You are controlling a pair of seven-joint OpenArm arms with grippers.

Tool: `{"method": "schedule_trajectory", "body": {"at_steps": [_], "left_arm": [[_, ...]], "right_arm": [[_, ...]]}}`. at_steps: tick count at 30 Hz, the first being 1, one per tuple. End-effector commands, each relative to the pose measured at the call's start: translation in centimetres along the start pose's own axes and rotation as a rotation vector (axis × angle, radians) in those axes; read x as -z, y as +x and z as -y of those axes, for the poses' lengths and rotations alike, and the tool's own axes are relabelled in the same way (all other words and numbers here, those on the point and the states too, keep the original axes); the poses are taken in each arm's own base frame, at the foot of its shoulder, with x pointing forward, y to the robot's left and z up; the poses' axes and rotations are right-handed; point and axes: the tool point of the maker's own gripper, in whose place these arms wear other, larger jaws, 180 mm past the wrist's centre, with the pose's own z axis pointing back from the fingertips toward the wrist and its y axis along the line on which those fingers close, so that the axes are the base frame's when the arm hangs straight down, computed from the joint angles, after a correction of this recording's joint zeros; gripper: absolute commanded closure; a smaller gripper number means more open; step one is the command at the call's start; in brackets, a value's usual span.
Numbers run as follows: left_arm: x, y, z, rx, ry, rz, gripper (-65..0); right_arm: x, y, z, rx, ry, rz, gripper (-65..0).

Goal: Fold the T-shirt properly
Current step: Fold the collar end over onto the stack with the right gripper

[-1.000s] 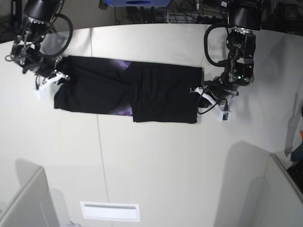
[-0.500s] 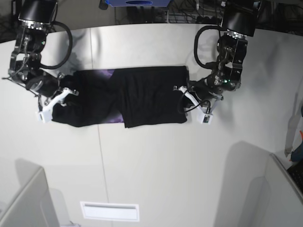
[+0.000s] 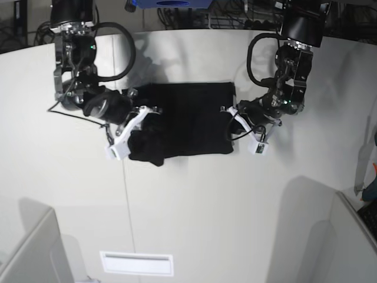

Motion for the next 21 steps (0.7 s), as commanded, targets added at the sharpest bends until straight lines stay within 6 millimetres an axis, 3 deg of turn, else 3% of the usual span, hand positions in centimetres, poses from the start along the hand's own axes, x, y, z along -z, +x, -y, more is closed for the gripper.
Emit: {"method": "schedule_trajectory", "body": {"at_steps": [1,4,8,14,17,21], "left_arm": [[-0.3,-0.8,-1.3,0.016,0.048,-0.044,0.0],[-0.5,-0.8,-1.7,0.026,0.054,-0.050,0.0],[-0.5,-0.8,-1.7,0.026,0.055,-0.050,0.0],[-1.1,-1.2,-1.3,0.034,0.049,-0.080,0.0],[-2.5,-0.5,-0.9,0.081,0.045,-0.078,0.0],[-4.6,-1.6,-1.5,0.135,0.064,-0.130,0.0]], "right_arm": [[0.0,1.1,-1.4,-0.021,0.039,0.036,0.0],[1.0,0.8,-4.0,-0.022,0.103,0.029,0.0],[1.9,0.8,-5.7,-0.004,0.140,0.028,0.0],[2.3,1.2,-5.8,0.023,0.129,0.021,0.0],[2.8,1.1,-5.3,0.044,0.120,0.028,0.0],[3.7,1.2,-4.8,0.012,0.089,0.068,0.0]]}}
